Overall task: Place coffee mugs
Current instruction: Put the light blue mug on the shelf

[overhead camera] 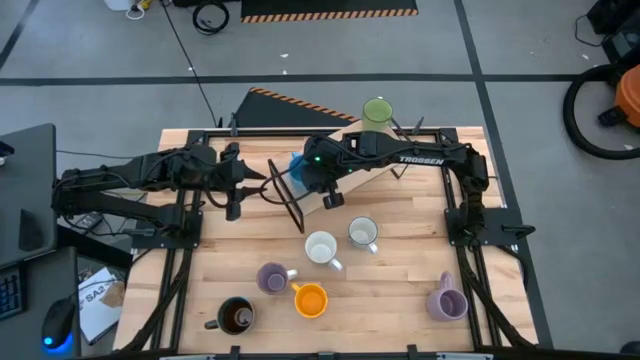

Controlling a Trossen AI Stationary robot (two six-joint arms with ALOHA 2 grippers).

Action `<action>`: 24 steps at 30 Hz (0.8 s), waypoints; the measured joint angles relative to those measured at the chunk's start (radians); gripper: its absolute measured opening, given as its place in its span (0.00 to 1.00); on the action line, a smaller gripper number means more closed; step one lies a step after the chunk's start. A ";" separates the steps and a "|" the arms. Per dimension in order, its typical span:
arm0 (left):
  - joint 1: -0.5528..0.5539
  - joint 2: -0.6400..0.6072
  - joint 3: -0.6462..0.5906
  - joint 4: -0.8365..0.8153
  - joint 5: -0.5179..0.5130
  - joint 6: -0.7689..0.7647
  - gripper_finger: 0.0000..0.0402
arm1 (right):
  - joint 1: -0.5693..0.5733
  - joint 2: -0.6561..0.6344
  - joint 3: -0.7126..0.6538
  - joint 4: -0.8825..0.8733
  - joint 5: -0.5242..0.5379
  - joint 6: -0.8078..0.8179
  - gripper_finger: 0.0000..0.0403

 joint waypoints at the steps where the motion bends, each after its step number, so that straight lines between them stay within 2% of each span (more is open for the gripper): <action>1: 0.000 0.000 0.000 0.000 0.000 0.001 0.35 | -0.001 0.000 0.000 -0.003 0.000 -0.004 0.28; 11: 0.000 0.000 0.000 0.000 0.000 0.018 0.35 | -0.049 0.000 0.021 -0.083 -0.009 -0.086 0.12; 13: 0.000 0.000 0.000 0.000 0.000 0.026 0.35 | -0.068 0.000 0.021 -0.096 -0.037 -0.120 0.10; 15: 0.000 0.000 0.000 0.000 0.000 0.027 0.35 | -0.083 -0.001 0.024 -0.122 -0.061 -0.154 0.09; 24: 0.000 0.000 0.000 -0.001 -0.008 0.033 0.35 | -0.139 -0.030 0.024 -0.198 -0.024 -0.320 0.10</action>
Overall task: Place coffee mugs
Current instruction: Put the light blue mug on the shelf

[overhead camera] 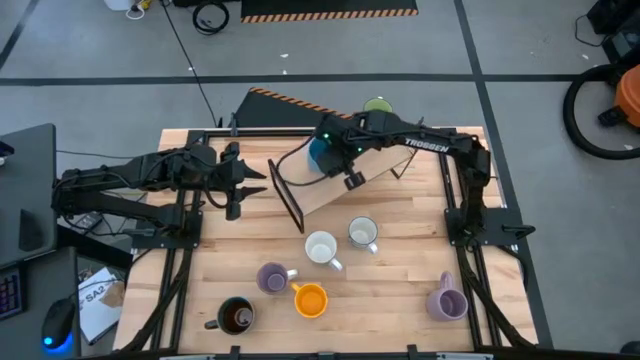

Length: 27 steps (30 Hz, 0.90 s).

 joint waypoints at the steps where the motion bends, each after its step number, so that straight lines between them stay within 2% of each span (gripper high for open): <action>1: 0.000 0.000 0.000 0.000 0.000 0.000 0.35 | -0.012 -0.006 0.000 -0.005 0.010 -0.020 0.10; 9: 0.000 0.000 0.000 0.000 -0.001 0.022 0.35 | -0.115 -0.018 0.000 -0.026 0.017 -0.113 0.10; 27: 0.000 0.000 0.000 0.000 -0.023 0.042 0.35 | -0.252 -0.018 0.000 -0.093 0.014 -0.123 0.10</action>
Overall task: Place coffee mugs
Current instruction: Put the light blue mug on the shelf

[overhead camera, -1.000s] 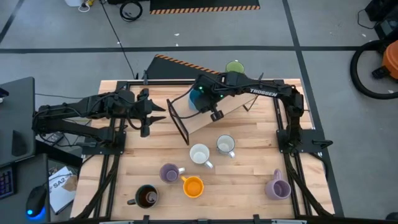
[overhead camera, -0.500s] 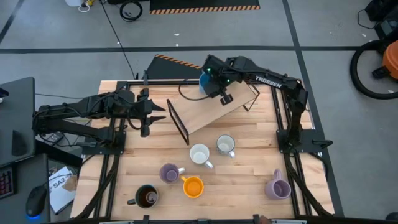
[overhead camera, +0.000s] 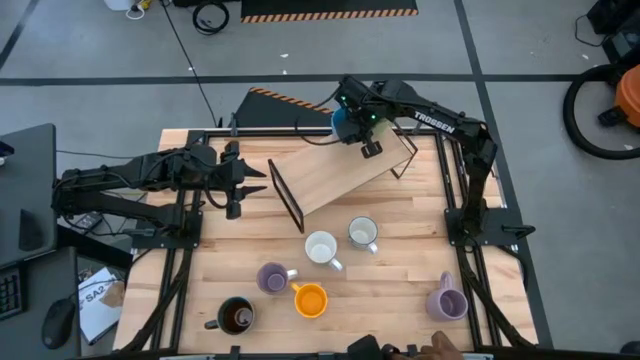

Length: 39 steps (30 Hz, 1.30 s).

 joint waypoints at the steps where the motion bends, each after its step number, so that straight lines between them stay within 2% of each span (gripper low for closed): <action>1: 0.000 0.000 0.000 0.000 0.000 0.000 0.35 | -0.002 0.000 0.000 -0.001 -0.007 0.000 0.10; 10: 0.000 0.000 0.000 0.000 0.000 0.000 0.35 | -0.002 0.000 0.000 -0.012 -0.024 0.003 0.11; 18: 0.000 0.000 0.000 0.000 0.000 0.000 0.35 | -0.003 -0.001 0.001 -0.007 -0.011 0.029 0.15; 33: 0.000 0.000 0.000 0.000 0.000 -0.001 0.35 | -0.001 -0.001 0.001 -0.005 0.090 0.146 0.31; 39: 0.000 0.000 0.000 0.000 0.000 -0.001 0.35 | -0.001 -0.001 0.001 -0.031 0.118 0.180 0.34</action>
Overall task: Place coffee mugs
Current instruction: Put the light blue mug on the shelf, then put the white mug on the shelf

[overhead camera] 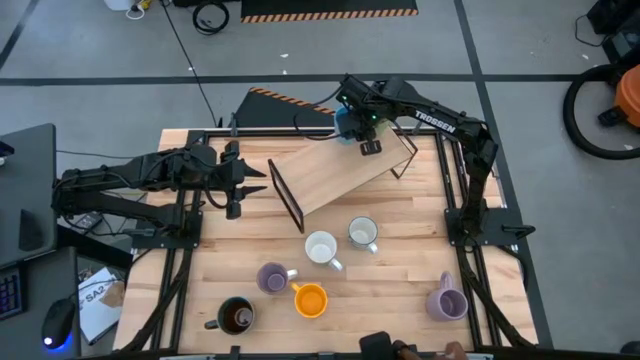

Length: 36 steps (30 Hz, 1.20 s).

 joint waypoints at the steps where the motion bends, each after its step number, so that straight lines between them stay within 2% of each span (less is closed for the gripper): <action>1: 0.000 0.000 0.000 0.000 0.000 0.000 0.35 | 0.000 0.000 0.000 -0.004 0.000 0.005 0.34; 17: 0.000 0.000 0.000 0.000 0.000 -0.001 0.35 | 0.012 -0.021 0.000 -0.014 0.042 0.020 0.34; 25: 0.000 0.000 0.000 0.000 0.000 -0.007 0.35 | 0.062 -0.057 0.000 -0.012 0.105 0.028 0.34; 36: -0.012 0.000 0.000 0.000 0.001 -0.008 0.35 | 0.150 -0.144 0.000 -0.008 0.152 0.150 0.34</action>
